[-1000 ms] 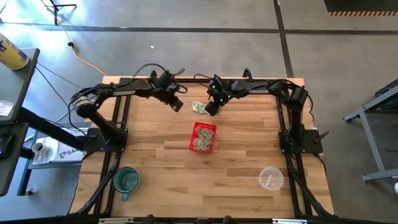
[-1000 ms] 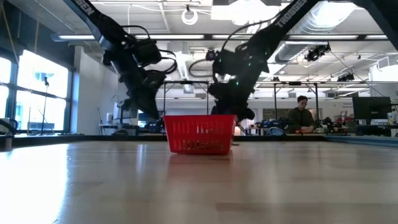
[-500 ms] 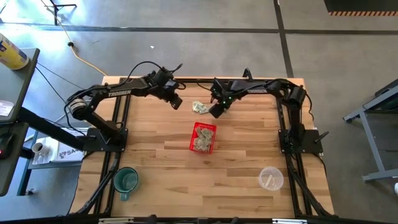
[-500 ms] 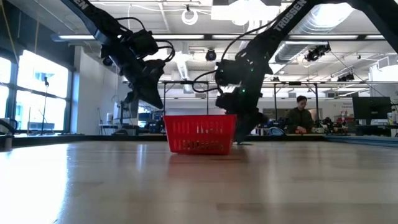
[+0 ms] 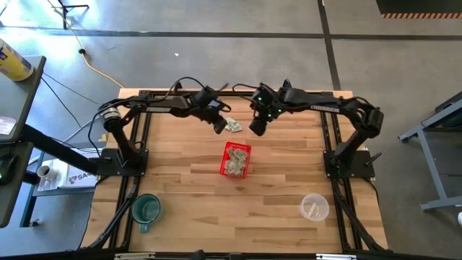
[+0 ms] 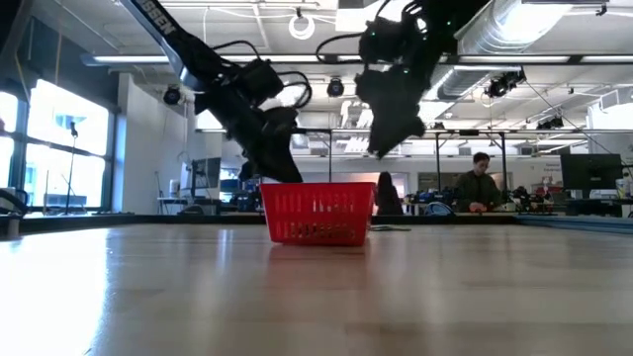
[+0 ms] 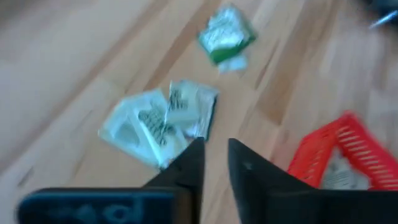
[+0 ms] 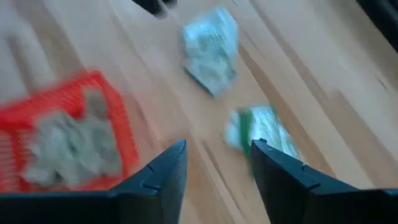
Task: Pick and place items into bin
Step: Put the white stevia packet into the bin
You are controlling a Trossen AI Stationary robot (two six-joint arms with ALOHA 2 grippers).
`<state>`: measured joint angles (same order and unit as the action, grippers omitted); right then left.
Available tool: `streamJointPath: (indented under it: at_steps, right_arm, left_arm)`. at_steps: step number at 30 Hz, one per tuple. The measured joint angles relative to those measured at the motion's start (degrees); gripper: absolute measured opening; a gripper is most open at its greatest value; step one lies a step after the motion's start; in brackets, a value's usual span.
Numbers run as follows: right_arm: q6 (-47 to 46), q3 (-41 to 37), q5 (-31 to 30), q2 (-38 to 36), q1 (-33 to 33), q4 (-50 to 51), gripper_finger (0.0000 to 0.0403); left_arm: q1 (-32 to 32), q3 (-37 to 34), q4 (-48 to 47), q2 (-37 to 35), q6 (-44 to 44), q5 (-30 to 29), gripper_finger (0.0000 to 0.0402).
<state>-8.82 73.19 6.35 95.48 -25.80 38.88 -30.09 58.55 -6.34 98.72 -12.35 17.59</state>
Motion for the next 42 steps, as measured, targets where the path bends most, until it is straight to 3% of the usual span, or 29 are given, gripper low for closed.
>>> streamJointPath:
  at_steps: [5,9,14,19,25,32,42]
  right_arm:
    - [-1.08,-0.21,-7.41,-3.71,0.65,7.89,0.021]
    - [-1.17,-0.21,-10.56,-4.63,1.08,10.8,0.0227]
    - [-1.29,-0.17,-11.06,-4.92,1.11,10.61,0.0227]
    - [-1.41,-0.2,-11.16,-4.85,1.1,10.33,0.0226]
    - [-1.35,-0.18,-12.35,-4.85,1.05,10.57,0.0225]
    - [-1.23,-0.2,-12.91,-4.83,1.05,12.87,0.0225]
    - [-1.14,-0.19,-14.91,-4.83,1.05,12.92,0.0224]
  left_arm:
    - [3.01,3.74,-3.74,3.29,0.17,-6.25,0.0181]
    - [5.78,5.68,-4.46,5.92,0.67,-9.9,0.0216]
    - [8.46,8.64,-9.49,9.48,1.86,-18.96,0.0216]
    - [8.68,11.28,-10.76,12.07,1.85,-23.77,0.0188]
    - [5.48,12.76,-11.6,15.16,2.04,-21.11,0.0127]
    - [0.35,13.02,-19.16,13.74,1.52,-13.06,0.0026]
    - [-4.52,12.7,-27.51,4.11,-0.18,-5.0,0.0039]
